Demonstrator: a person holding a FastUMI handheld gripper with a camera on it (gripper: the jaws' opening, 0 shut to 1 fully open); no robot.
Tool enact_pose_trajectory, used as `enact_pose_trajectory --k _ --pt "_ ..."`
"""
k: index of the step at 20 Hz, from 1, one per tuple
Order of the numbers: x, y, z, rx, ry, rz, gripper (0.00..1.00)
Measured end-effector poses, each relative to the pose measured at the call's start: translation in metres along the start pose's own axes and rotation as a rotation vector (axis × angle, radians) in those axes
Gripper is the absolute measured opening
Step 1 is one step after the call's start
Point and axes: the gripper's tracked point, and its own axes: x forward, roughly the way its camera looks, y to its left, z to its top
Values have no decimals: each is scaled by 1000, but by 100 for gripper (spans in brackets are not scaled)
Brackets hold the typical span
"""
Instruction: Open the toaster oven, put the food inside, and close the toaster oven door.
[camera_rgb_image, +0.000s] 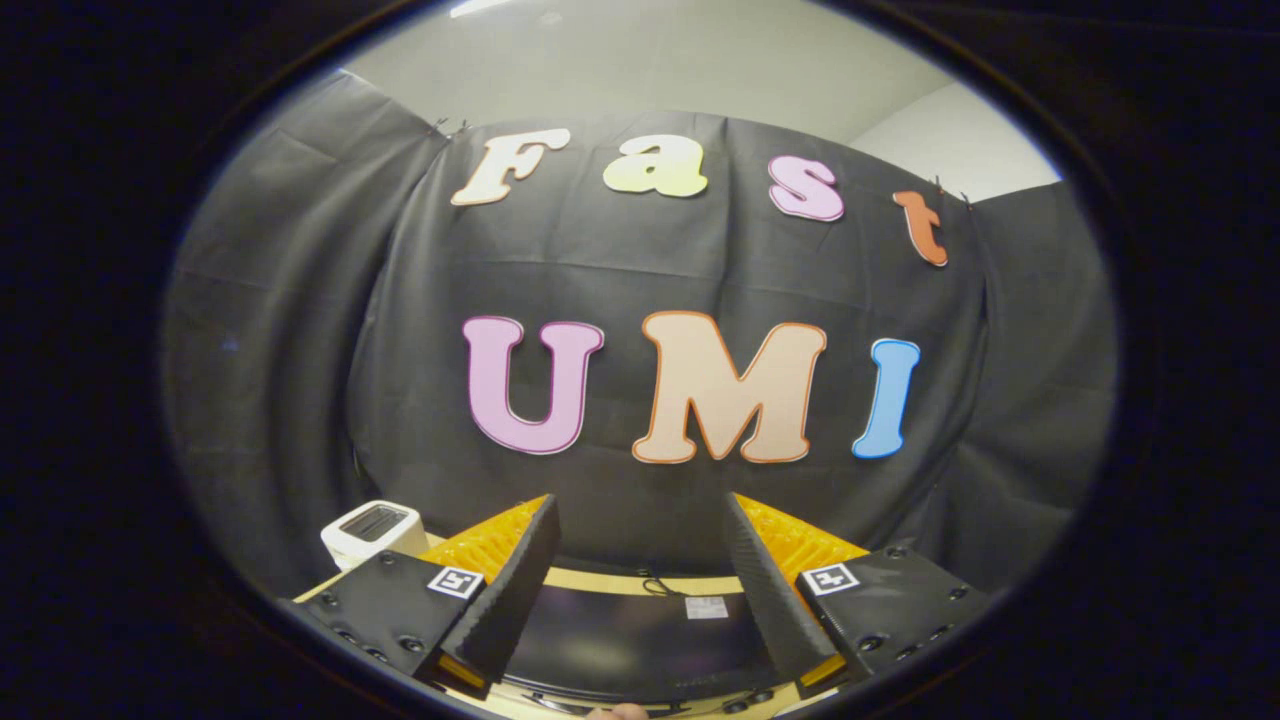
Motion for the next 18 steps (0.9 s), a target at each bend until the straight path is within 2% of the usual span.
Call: enact_pose_trajectory --k 7,17,18 --pt "0 15 -120 68 184 13 99" --pt "-30 24 -215 83 397 11 99" --pt "-28 24 -209 122 350 -1 99"
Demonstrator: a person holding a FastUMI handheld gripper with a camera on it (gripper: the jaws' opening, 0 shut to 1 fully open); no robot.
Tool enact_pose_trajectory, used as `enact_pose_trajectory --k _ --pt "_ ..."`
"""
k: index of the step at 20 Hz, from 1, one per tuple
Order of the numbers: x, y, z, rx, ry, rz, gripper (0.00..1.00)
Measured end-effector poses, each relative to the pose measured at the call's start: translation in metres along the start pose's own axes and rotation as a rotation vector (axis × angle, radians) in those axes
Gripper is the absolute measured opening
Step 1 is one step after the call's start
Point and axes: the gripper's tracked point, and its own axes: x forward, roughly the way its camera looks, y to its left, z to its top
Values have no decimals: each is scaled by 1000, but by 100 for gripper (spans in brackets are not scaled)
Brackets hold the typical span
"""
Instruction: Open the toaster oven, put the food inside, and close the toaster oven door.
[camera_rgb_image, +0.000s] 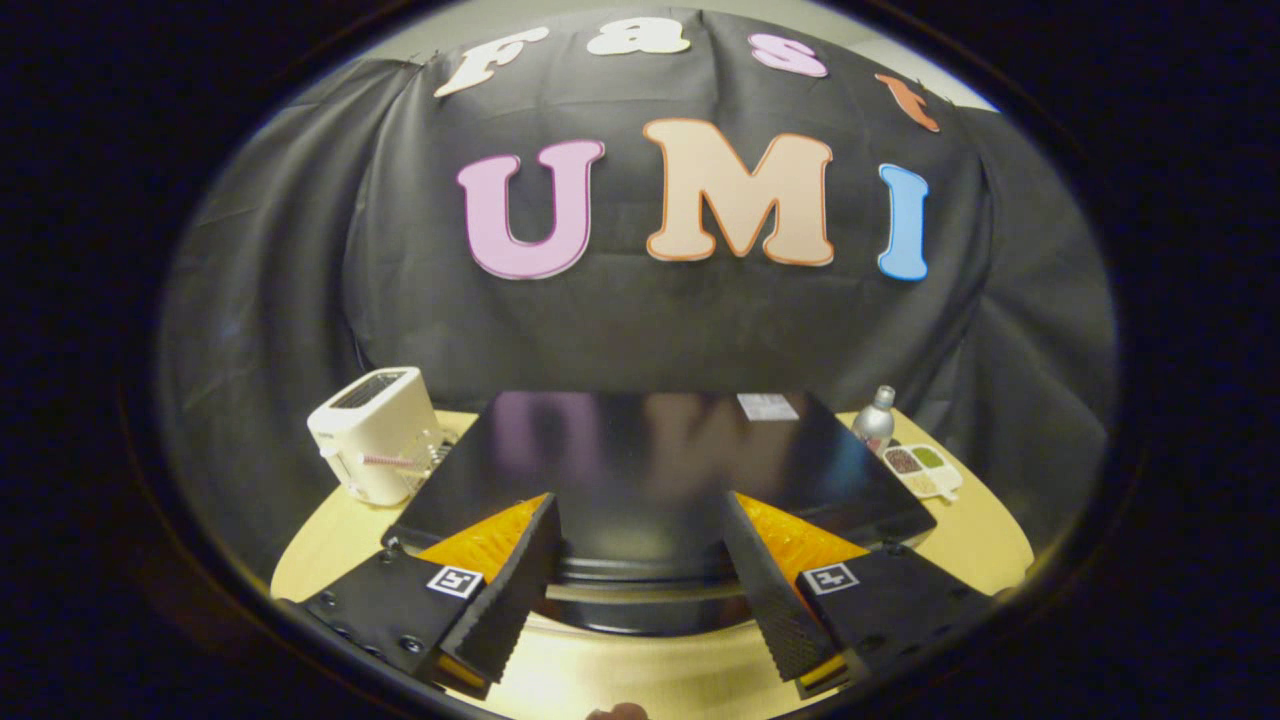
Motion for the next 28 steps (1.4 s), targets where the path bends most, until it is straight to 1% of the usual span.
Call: enact_pose_trajectory --k 1,2,4,6,9,15,19,22,28 --pt "-6 -3 -7 20 23 0 99" --pt "-10 -4 -6 24 0 -1 99" --pt "-20 -6 -11 -1 -4 -6 99" --pt "-28 -10 -15 21 -3 -14 99" --pt "-39 -9 -20 -4 2 -18 99" --pt "-64 -12 -35 6 37 -12 99" --pt "-88 -15 -60 -23 109 -4 99" --pt "-106 -19 -81 -8 156 -11 99" --pt "-130 -22 -131 -46 301 -30 99"
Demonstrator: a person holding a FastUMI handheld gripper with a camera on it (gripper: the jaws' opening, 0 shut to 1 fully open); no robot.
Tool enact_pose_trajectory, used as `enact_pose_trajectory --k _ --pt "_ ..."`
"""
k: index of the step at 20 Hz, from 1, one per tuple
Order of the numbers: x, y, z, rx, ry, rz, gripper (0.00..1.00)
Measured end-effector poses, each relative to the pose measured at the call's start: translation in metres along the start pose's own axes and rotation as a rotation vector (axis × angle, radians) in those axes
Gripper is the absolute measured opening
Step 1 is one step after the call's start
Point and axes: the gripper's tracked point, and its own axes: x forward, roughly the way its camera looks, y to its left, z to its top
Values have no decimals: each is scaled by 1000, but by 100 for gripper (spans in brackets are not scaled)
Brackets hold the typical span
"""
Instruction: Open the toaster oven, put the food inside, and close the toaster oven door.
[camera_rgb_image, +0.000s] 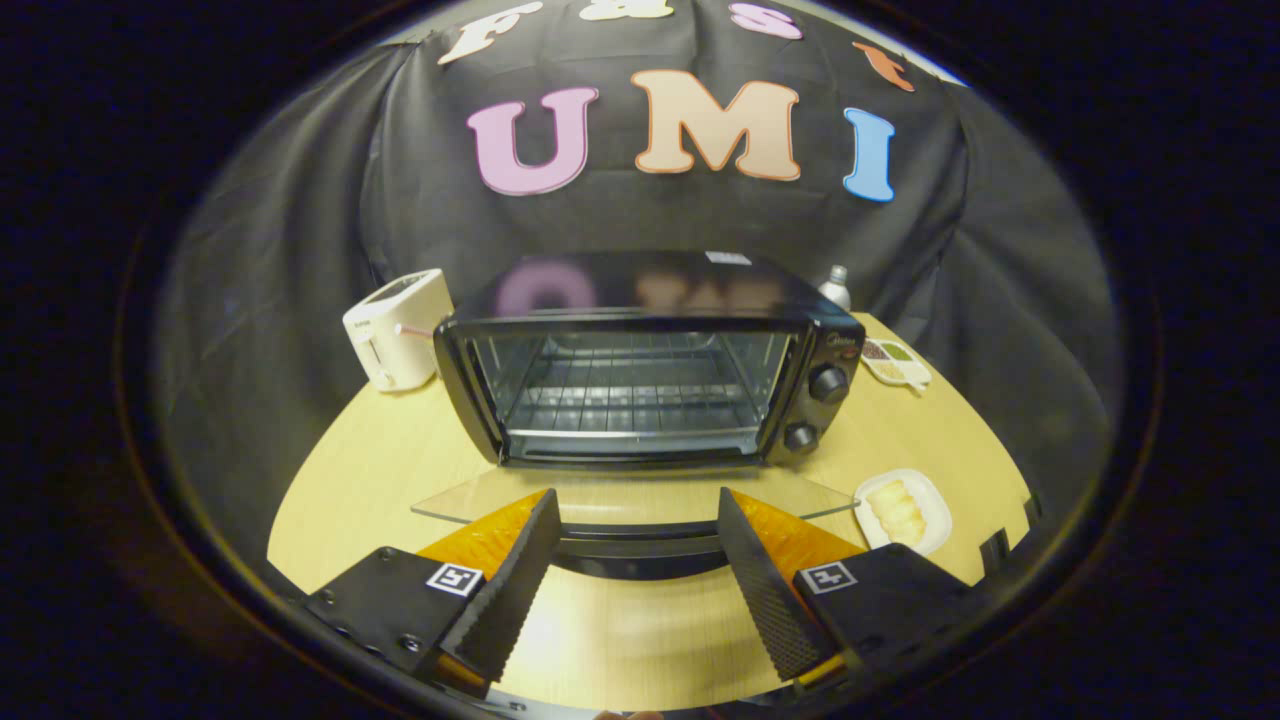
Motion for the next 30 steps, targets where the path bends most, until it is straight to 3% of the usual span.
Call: enact_pose_trajectory --k 10,15,22,30 --pt "15 -1 -87 26 274 -10 99" --pt "11 3 -104 -3 332 18 99" --pt "2 -3 -69 -33 250 9 99" --pt "6 -83 0 -9 163 -148 99"
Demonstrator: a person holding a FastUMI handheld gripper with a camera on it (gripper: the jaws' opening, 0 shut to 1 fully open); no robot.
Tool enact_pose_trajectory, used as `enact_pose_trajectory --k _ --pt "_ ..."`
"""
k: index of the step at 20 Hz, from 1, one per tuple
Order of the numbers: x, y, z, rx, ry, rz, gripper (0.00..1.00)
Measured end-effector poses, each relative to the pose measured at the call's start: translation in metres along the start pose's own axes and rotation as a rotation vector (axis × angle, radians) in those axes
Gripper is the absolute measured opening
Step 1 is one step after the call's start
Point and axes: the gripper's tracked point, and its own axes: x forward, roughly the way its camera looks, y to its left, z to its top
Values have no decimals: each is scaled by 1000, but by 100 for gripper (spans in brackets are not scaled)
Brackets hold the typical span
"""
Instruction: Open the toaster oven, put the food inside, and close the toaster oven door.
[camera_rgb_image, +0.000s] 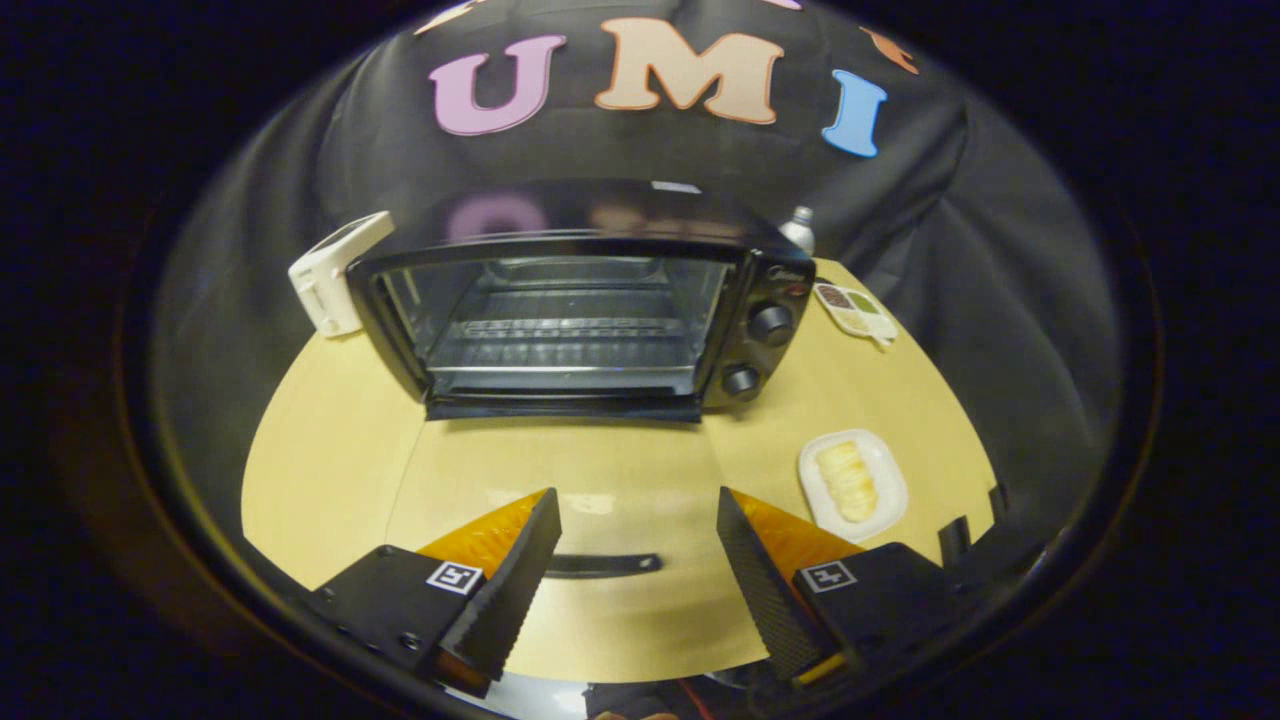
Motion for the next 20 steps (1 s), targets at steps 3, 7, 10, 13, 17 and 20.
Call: enact_pose_trajectory --k 3,7,10,13,17,20 --pt "15 -45 12 42 -4 -79 99" --pt "42 -106 8 103 46 -176 99" --pt "65 -148 -8 148 128 -249 99" --pt "88 -175 -29 189 215 -281 99" --pt "112 -188 -65 217 338 -257 98" --pt "121 -189 -85 238 409 -220 99"
